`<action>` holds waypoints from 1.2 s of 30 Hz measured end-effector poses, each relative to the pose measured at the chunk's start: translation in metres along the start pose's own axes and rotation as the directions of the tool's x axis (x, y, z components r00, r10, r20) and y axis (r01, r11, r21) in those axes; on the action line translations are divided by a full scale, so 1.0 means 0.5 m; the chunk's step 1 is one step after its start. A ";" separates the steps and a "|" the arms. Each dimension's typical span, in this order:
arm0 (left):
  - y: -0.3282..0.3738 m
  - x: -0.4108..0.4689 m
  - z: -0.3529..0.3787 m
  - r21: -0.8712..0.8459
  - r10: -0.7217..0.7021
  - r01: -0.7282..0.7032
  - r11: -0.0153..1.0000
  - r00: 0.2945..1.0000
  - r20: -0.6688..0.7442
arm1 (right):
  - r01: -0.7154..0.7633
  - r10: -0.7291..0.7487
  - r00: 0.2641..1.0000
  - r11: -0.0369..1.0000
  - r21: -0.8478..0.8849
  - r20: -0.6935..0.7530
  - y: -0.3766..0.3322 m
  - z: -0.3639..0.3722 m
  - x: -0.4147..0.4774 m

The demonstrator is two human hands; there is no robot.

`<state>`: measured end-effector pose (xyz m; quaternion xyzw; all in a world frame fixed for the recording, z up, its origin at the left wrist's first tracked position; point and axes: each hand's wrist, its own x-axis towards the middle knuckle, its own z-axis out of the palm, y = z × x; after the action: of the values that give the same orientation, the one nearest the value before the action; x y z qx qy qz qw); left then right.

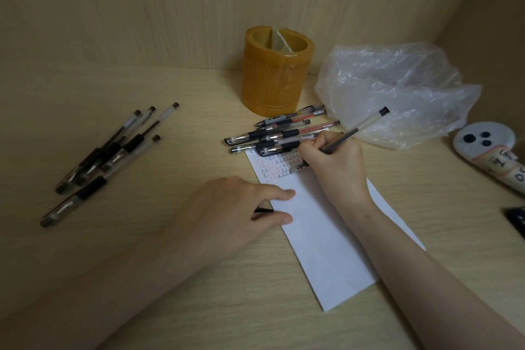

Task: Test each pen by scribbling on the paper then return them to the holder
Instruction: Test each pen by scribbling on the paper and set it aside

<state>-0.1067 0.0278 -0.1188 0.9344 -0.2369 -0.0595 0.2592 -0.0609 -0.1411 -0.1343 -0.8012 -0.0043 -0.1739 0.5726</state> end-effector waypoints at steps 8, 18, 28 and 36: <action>0.000 0.001 0.002 -0.002 0.010 -0.010 1.000 1.000 -0.003 | 0.009 -0.009 1.000 1.000 -0.017 0.000 0.002 0.001 -0.001; 0.000 0.000 0.001 0.002 0.004 -0.004 1.000 1.000 -0.016 | 0.010 -0.010 1.000 1.000 0.008 -0.026 0.003 0.002 0.001; -0.003 -0.003 0.004 -0.028 0.011 -0.012 1.000 0.999 -0.030 | -0.162 0.186 0.982 0.928 0.335 -0.040 -0.005 -0.016 0.016; -0.002 0.006 -0.006 -0.481 -0.059 -0.026 0.876 0.985 -0.162 | -0.358 0.181 0.927 0.692 0.627 0.329 -0.029 -0.028 0.021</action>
<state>-0.1032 0.0284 -0.1167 0.8441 -0.1834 -0.0383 0.5023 -0.0577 -0.1508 -0.1141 -0.5439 -0.0183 0.0251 0.8386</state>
